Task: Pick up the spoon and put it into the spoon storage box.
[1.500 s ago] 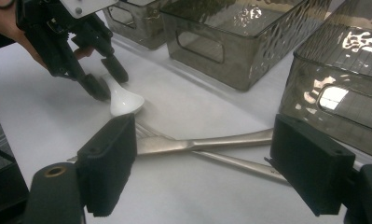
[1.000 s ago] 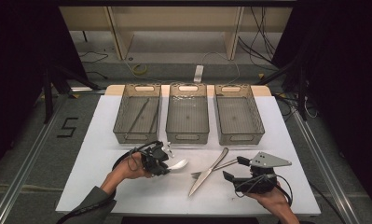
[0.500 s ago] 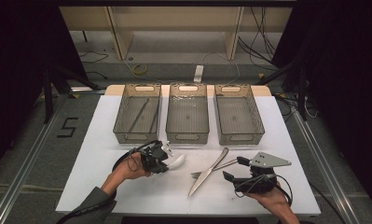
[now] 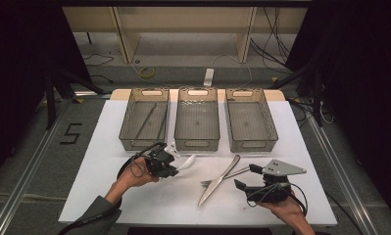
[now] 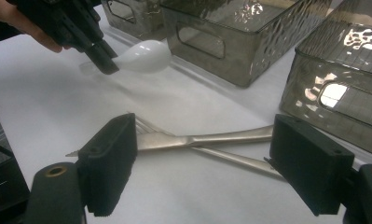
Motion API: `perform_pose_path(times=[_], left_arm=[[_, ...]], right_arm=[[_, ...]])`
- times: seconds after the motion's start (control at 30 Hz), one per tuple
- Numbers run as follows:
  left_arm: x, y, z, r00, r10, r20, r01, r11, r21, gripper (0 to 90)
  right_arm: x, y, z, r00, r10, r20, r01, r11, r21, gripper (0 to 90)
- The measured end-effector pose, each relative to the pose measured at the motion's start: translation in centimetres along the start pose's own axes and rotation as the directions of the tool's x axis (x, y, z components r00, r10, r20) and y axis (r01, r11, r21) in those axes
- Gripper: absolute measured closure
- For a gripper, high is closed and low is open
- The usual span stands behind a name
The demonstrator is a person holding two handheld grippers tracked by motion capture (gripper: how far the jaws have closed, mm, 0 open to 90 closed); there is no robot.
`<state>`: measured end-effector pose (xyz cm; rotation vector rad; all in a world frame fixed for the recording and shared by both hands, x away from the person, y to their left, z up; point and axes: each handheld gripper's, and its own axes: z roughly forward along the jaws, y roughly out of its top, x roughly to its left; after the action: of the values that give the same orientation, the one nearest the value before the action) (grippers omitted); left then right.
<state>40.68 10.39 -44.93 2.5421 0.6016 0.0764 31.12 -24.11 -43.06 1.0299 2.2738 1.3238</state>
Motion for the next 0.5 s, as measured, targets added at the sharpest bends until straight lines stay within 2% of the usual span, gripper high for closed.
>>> perform_pose_path(times=[0.2, 0.33, 0.5], left_arm=[[0.2, 0.1, -0.4, 0.999, -0.045, -0.005, 0.045, 0.9985, -0.032, 85.4], [0.2, 0.3, -0.9, 0.9975, -0.07, 0.009, 0.07, 0.995, -0.07, 85.4], [0.3, 0.4, -1.3, 0.9949, -0.101, -0.004, 0.1, 0.989, -0.109, 85.4]], right_arm=[[0.0, 0.0, 0.0, 1.0, 0.001, -0.001, -0.001, 1.0, 0.003, 24.0], [0.0, 0.0, 0.0, 1.0, 0.001, -0.001, -0.001, 1.0, 0.003, 24.0], [0.0, 0.0, 0.1, 1.0, 0.001, -0.002, -0.001, 1.0, 0.002, 24.0]])
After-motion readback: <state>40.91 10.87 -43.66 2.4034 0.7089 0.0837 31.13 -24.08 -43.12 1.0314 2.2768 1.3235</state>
